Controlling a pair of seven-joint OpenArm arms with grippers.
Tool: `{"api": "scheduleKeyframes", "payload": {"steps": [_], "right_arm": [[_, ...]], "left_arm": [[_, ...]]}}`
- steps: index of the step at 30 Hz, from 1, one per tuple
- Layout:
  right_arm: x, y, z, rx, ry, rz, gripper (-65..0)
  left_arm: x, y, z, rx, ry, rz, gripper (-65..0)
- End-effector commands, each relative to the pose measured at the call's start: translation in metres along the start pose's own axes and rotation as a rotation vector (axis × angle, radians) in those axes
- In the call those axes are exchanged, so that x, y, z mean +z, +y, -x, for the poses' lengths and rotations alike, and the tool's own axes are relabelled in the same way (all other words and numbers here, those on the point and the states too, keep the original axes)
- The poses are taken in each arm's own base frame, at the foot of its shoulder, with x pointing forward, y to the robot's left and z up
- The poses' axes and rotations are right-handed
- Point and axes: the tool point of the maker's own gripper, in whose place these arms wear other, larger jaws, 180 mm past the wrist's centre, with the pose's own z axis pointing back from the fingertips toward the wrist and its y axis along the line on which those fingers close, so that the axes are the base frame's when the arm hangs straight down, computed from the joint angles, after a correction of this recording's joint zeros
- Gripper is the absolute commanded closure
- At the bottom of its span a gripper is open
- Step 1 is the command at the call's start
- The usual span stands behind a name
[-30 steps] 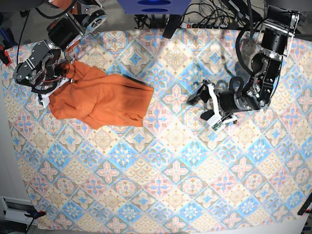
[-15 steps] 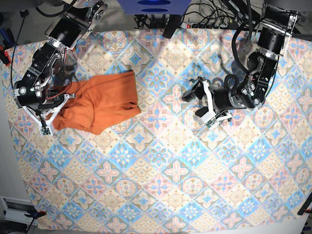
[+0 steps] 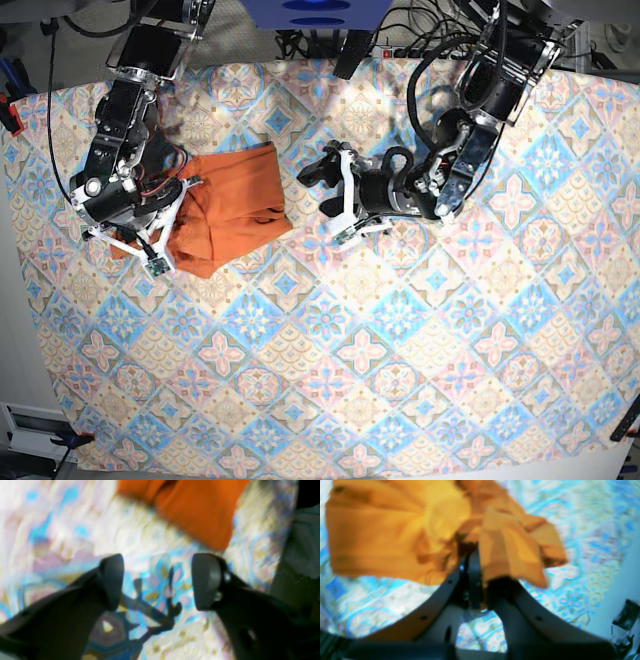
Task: Fold the T-shirt properly
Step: 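Grasp the shirt with both grippers and fold it over itself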
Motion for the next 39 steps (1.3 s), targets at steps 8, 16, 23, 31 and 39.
{"api": "scheduleKeyframes", "payload": {"steps": [8,16,23,31,39], "right_arm": [[0.007,0.028,-0.037,0.126,-0.123,-0.035,-2.2],[0.007,0.062,-0.053,0.230,-0.159,-0.094,-2.2],[0.007,0.094,-0.059,0.366,-0.161,-0.145,-2.2],[0.006,0.133,-0.050,0.469,-0.153,-0.219,-2.2],[-0.012,0.142,-0.036,0.459,-0.109,-0.270,-2.2]], "left_arm": [[-0.030,0.006,-0.016,0.089,-0.011,0.033,-31.4],[-0.070,-0.001,-0.013,0.193,0.027,0.086,-31.3],[-0.088,-0.015,-0.016,0.248,-0.007,0.116,-31.3],[-0.075,0.005,-0.005,0.272,-0.002,0.077,-31.3],[-0.021,0.070,0.020,0.487,-0.036,-0.037,-31.3]]}}
